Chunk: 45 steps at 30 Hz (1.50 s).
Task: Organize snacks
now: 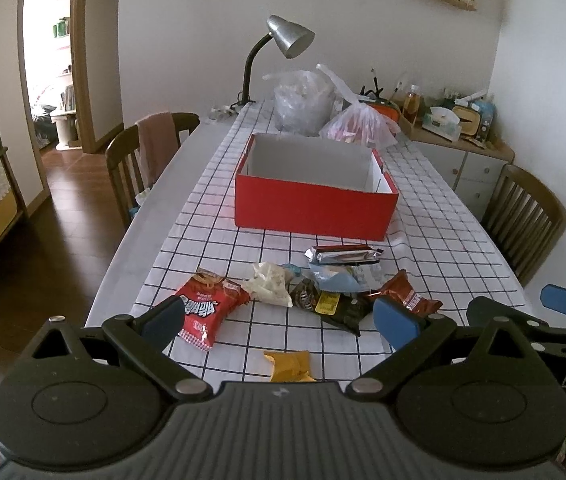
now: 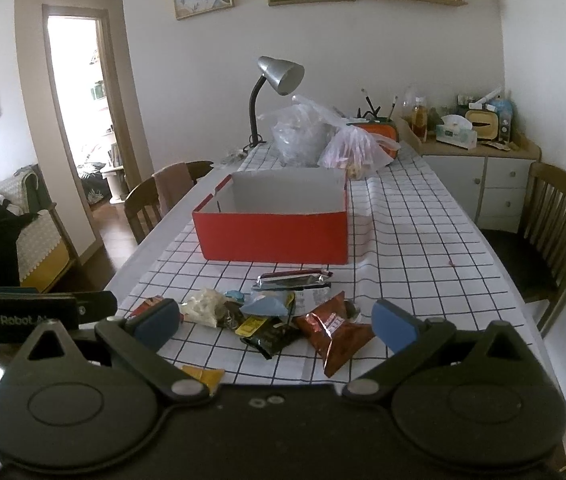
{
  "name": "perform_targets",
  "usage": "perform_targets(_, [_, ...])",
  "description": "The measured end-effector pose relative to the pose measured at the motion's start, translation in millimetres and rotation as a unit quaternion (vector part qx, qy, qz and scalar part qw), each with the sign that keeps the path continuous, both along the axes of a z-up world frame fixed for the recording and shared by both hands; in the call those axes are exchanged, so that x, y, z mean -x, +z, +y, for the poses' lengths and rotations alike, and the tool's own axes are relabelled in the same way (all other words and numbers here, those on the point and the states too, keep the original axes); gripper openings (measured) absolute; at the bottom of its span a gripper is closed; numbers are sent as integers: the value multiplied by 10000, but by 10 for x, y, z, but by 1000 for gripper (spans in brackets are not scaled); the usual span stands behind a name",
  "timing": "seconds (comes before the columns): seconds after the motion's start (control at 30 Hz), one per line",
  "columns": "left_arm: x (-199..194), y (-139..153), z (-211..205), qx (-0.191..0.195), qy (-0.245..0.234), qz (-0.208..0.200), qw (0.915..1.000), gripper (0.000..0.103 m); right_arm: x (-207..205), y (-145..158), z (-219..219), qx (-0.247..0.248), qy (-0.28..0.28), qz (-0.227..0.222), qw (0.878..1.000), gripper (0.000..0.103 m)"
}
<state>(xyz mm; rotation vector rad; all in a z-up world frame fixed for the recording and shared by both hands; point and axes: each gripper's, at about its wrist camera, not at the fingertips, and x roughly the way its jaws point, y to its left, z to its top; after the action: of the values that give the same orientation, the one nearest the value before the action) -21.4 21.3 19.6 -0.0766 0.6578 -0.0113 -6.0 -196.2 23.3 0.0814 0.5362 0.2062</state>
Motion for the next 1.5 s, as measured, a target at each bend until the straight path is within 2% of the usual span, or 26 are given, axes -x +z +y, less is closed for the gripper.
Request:
perform_targets(1.03, [38, 25, -37, 48, -114, -83, 9999, 101, 97, 21, 28, -19, 96, -251, 9996, 103])
perform_targets(1.5, [-103, -33, 40, 31, -99, 91, 9999, 101, -66, -16, 43, -36, 135, -112, 9998, 102])
